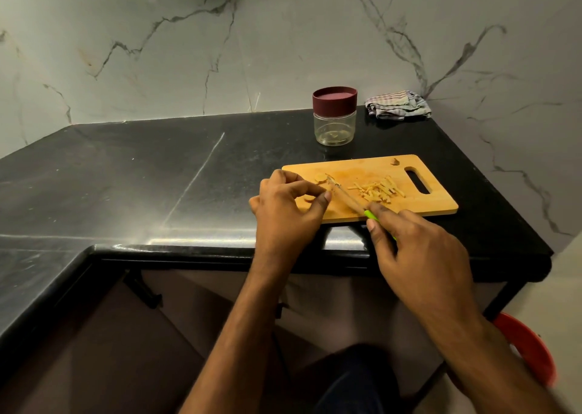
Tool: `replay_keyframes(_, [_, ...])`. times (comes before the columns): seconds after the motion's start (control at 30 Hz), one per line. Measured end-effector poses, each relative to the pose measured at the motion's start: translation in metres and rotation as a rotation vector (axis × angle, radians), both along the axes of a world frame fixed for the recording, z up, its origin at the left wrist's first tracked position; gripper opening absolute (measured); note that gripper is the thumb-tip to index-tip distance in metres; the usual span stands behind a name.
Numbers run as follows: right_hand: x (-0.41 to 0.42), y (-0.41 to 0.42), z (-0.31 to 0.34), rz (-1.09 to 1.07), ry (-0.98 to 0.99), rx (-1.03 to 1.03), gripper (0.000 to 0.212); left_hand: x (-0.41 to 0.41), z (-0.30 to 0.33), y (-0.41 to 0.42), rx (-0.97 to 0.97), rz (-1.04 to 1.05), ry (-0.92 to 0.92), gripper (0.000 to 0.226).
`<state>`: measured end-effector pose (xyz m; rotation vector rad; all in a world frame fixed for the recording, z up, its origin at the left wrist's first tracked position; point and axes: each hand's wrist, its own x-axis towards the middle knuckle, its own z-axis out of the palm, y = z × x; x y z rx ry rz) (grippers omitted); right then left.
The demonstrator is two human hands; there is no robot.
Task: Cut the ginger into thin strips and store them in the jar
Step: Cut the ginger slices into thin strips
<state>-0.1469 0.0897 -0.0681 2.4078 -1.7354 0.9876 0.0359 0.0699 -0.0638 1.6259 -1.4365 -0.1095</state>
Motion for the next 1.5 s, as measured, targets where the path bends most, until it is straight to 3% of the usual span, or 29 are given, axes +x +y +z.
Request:
replay_keyframes(0.23, [-0.008,0.019,-0.004,0.070,-0.179,0.051,0.037,0.001,0.007,-0.002,0.226,-0.098,-0.080,0.015])
replay_keyframes(0.53, [-0.010,0.026,-0.002,0.059,-0.160,0.086,0.033,0.001,0.007,0.000,0.174,-0.050,-0.028,0.018])
replay_keyframes(0.9, [-0.010,0.030,-0.001,0.076,-0.156,0.081,0.036,-0.003,0.005,0.000,0.177,-0.042,-0.098,0.019])
replay_keyframes(1.5, [0.003,0.029,0.017,0.083,-0.085,0.174,0.037,-0.005,0.011,-0.003,0.287,-0.031,-0.140,0.015])
